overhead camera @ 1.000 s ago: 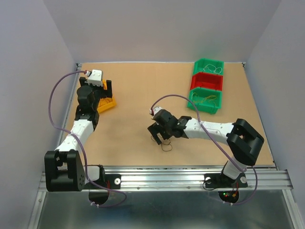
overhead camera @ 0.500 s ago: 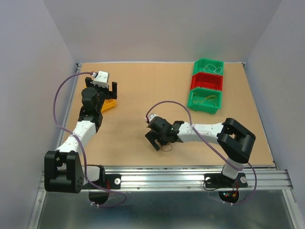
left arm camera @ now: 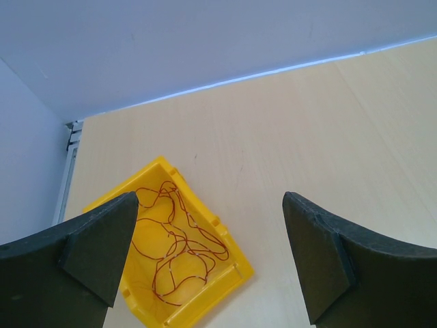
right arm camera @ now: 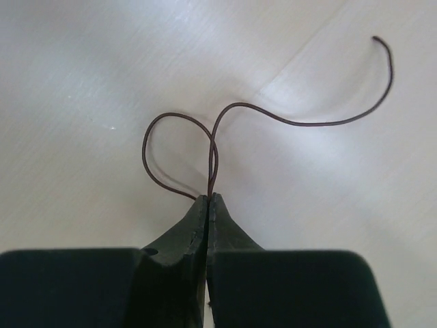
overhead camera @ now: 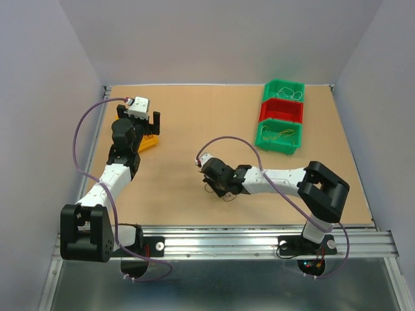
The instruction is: Untangle the cables
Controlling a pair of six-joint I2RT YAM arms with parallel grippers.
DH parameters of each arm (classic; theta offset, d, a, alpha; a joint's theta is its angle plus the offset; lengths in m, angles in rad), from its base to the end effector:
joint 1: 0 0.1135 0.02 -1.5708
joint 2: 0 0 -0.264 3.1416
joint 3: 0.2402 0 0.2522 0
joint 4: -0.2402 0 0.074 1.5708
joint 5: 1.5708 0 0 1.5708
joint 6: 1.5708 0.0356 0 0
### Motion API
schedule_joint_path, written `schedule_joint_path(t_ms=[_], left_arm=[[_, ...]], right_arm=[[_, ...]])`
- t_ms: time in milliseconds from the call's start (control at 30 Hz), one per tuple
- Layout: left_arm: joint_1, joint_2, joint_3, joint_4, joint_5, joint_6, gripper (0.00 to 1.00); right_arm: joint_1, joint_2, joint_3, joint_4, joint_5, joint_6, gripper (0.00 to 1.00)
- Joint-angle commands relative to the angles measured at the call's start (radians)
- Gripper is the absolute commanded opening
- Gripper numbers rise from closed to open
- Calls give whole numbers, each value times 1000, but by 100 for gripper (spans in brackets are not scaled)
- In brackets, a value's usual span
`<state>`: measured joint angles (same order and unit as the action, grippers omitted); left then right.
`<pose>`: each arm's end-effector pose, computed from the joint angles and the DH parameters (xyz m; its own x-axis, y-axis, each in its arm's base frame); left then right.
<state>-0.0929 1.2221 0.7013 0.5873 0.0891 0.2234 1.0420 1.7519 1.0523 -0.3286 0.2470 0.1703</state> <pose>0.2798 -0.0293 0.2990 0.1046 0.2119 -0.9717 0.1617 0.9604 0.2268 0.1839 0.2975 0.1684 -0.5569 -0.6273 -0.5444 -0.6891 0.7149 -0.1188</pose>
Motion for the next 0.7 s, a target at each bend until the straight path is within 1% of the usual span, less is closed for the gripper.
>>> schedule_joint_path(t_ms=[0,33,133,167,200,267,300,400,433,500,533,567,667], left_arm=[[-8,-6,0,65,-6,16,99],[-8,-6,0,63,-6,16,99],[-11,-9,0,63,-5,17,99],[-11,-7,0,63,-3,19,99],[-11,-7,-2,65,-3,17,99],[-13,-6,-2,65,-3,19,99],[-13,-6,-3,63,-3,19,99],[-14,-6,-5,63,-2,19,99],[-16,-6,-3,63,-2,21,99],[-18,-4,-5,63,-2,24,99],[-18,-4,-3,63,-2,22,99],[-19,-6,-5,65,-3,25,99],[-21,-3,-5,65,-2,25,99]], right_arm=[[-3,-153,-34,141,78,-54,0],[-10,-170,-32,148,115,-48,1],[-65,-216,-12,189,121,-51,1],[-88,-222,-2,206,111,-46,1],[-152,-230,23,214,94,-40,1],[-221,-241,54,226,29,-15,1],[-288,-238,93,232,8,-8,1],[-370,-221,158,234,-34,0,1],[-417,-213,181,232,-52,-2,1],[-483,-195,270,232,-86,6,1],[-502,-189,270,234,-84,6,1],[-520,-172,316,230,-81,11,1],[-586,-152,371,224,-64,29,1]])
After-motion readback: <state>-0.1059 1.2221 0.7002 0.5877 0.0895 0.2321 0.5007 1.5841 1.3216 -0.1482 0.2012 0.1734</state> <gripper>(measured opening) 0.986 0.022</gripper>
